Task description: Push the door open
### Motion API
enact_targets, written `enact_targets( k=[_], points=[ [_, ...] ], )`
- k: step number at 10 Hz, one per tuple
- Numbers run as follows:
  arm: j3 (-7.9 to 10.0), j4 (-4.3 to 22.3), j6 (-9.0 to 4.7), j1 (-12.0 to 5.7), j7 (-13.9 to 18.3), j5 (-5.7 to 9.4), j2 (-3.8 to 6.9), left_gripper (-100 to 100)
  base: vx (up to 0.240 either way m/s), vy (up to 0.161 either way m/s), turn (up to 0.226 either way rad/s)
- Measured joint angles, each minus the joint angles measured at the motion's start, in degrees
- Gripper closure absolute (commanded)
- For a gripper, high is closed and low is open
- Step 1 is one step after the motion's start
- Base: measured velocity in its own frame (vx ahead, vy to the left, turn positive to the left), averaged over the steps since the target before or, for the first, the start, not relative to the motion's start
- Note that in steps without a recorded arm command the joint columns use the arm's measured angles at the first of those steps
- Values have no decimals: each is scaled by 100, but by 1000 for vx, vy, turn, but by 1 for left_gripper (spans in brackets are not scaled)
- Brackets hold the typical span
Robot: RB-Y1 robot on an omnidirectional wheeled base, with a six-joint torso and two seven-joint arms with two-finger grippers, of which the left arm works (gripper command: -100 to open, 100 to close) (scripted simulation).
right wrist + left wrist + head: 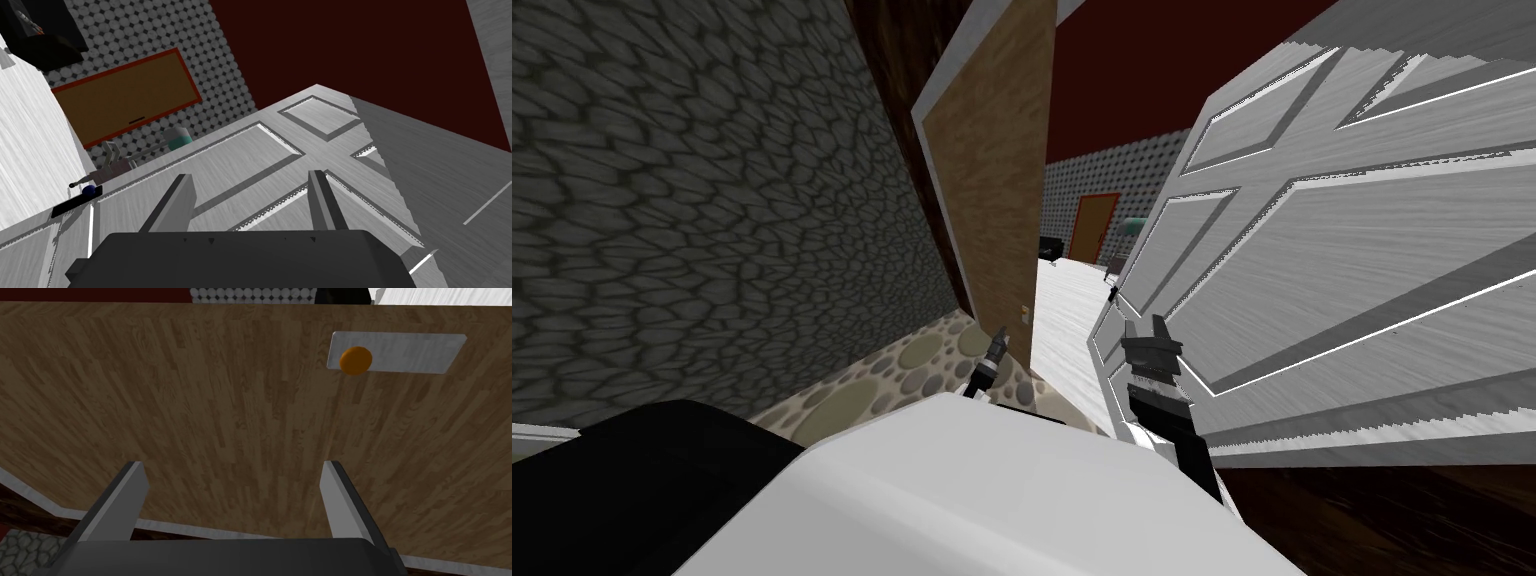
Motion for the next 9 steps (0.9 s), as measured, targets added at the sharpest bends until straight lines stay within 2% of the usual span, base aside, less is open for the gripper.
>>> enact_targets(
  k=[1,3,6,9],
  points=[
    [-34,208,-55,-81,17,8,17,-100,64,101,-93],
    [-146,423,-89,-129,18,-1,8,-100,70,105,-91],
    [-273,892,-206,-291,19,-2,-9,-100,79,94,-86],
    [-379,1295,-267,-472,41,5,-13,-100,65,87,-75]
  ],
)
